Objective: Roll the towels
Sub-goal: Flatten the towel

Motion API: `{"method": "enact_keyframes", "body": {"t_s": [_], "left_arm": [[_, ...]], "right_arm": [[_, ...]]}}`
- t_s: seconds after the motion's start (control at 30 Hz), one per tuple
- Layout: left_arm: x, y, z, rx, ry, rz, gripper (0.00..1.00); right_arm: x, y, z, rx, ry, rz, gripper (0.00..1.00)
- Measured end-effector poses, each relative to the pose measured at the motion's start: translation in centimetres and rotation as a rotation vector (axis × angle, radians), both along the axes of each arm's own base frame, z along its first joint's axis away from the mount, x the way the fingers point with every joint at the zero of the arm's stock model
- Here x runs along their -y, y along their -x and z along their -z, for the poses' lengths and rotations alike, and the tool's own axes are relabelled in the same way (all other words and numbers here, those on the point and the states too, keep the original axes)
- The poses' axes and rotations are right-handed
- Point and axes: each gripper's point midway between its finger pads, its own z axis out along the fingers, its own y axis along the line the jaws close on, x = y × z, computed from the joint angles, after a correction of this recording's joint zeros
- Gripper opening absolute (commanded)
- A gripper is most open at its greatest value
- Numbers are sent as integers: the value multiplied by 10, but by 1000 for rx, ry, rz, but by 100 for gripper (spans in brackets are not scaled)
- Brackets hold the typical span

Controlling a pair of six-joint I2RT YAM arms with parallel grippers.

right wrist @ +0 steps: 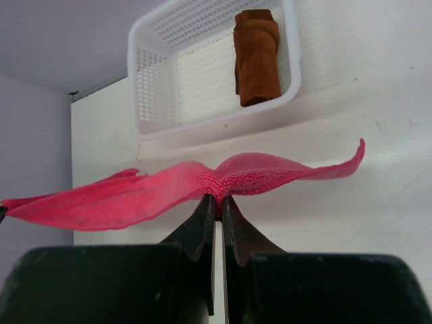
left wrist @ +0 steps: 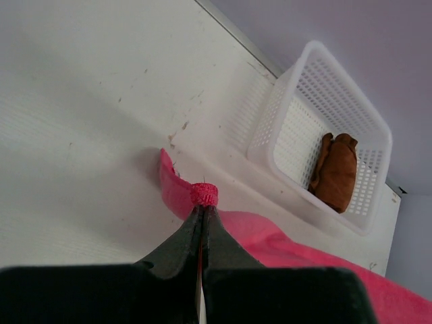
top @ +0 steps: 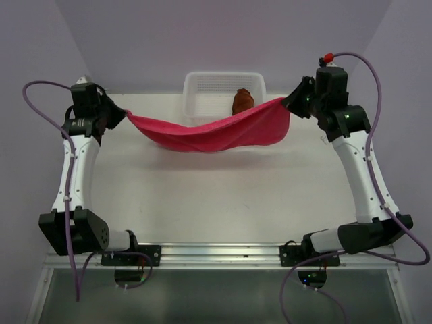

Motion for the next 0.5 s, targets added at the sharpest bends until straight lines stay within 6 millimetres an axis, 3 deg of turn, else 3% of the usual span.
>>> {"method": "enact_keyframes", "body": {"t_s": [0.1, 0.17, 0.27, 0.37, 0.5], "left_arm": [[1, 14, -13, 56, 1, -7, 0], [3, 32, -8, 67, -2, -9, 0], [5, 60, 18, 42, -5, -18, 0], [8, 96, 61, -20, 1, -31, 0], [12, 124, 103, -84, 24, -45, 0]], "right_arm": [[-4, 7, 5, -3, -26, -16, 0], [-4, 19, 27, -43, -35, -24, 0], [-1, 48, 82, -157, -41, -23, 0], [5, 86, 138, -264, -45, -6, 0], [10, 127, 182, -347, -64, -2, 0]]}}
